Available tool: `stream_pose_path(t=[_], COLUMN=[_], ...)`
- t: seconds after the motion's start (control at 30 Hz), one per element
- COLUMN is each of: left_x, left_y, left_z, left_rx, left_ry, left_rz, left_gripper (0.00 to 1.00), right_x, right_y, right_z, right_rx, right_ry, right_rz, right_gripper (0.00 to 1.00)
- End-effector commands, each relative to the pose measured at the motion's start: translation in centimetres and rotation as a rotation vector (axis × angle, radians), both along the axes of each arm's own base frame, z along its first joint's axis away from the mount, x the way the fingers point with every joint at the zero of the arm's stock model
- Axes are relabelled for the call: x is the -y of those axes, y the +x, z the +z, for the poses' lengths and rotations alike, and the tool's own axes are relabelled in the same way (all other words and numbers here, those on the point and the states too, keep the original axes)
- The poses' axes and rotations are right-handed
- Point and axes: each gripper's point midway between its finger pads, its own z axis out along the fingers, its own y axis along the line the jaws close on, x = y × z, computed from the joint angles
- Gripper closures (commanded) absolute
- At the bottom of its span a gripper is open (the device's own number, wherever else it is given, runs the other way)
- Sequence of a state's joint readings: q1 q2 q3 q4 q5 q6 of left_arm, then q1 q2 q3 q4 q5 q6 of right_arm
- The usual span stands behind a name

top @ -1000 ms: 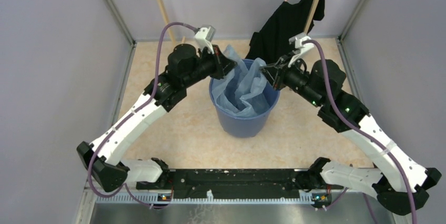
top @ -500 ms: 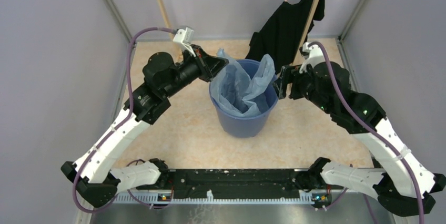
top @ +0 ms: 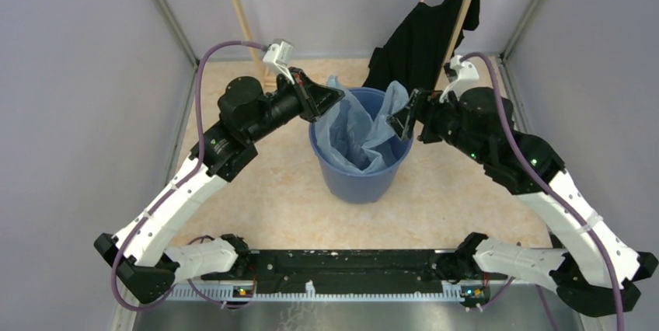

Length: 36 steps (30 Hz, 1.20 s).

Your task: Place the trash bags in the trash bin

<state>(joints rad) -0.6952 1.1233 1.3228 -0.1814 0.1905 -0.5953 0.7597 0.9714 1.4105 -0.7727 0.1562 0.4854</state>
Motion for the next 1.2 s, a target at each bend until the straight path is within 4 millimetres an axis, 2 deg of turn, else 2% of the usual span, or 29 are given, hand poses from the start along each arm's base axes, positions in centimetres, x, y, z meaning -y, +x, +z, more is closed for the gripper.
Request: stream_pose_path(t=[0.0, 0.07, 0.23, 0.37, 0.43, 0.53, 0.67, 0.73, 0.77, 0.83, 1.03, 1.17], left_x=[0.4, 0.6, 0.5, -0.2, -0.5, -1.2, -2.8, -3.9, -4.5, -5.6, -9.6, -12.3], left_y=[-0.1, -0.1, -0.1, -0.1, -0.1, 0.0, 0.4, 0.9, 1.0, 1.1, 1.5, 0.6], left_z=[1.9, 1.7, 1.8, 1.7, 1.7, 1.8, 2.0, 1.8, 1.5, 0.9, -1.9, -3.1], left_rx=[0.03, 0.019, 0.017, 0.02, 0.024, 0.029, 0.041, 0.036, 0.03, 0.012, -0.058, -0.072], left_ry=[-0.064, -0.066, -0.066, -0.052, -0.043, -0.03, -0.002, 0.02, 0.033, 0.06, 0.178, 0.227], left_rz=[-0.021, -0.028, -0.021, 0.008, 0.022, 0.049, 0.114, 0.168, 0.191, 0.229, 0.384, 0.468], left_gripper=[1.0, 1.0, 1.0, 1.0, 1.0, 1.0, 1.0, 1.0, 1.0, 1.0, 1.0, 1.0], right_x=[-0.3, -0.1, 0.2, 1.7, 1.7, 1.7, 2.9, 3.6, 4.0, 4.7, 6.8, 8.3], right_y=[3.3, 4.5, 5.2, 4.9, 4.2, 2.7, 1.2, 0.7, 0.6, 0.5, 0.5, 0.5], right_z=[0.2, -0.3, -2.4, -3.4, -2.8, -1.9, 0.3, 1.2, 1.3, 1.0, -1.6, -1.4], right_rx=[0.016, 0.043, 0.072, 0.106, 0.15, 0.196, 0.239, 0.26, 0.264, 0.256, 0.209, 0.205], right_ry=[0.0, -0.067, -0.239, -0.281, -0.268, -0.212, -0.17, -0.165, -0.172, -0.196, -0.277, -0.282], right_rz=[-0.175, -0.257, -0.371, -0.384, -0.318, -0.222, -0.183, -0.177, -0.18, -0.192, -0.238, -0.263], right_gripper=[0.18, 0.17, 0.16, 0.24, 0.36, 0.63, 0.8, 0.97, 1.0, 1.0, 1.0, 1.0])
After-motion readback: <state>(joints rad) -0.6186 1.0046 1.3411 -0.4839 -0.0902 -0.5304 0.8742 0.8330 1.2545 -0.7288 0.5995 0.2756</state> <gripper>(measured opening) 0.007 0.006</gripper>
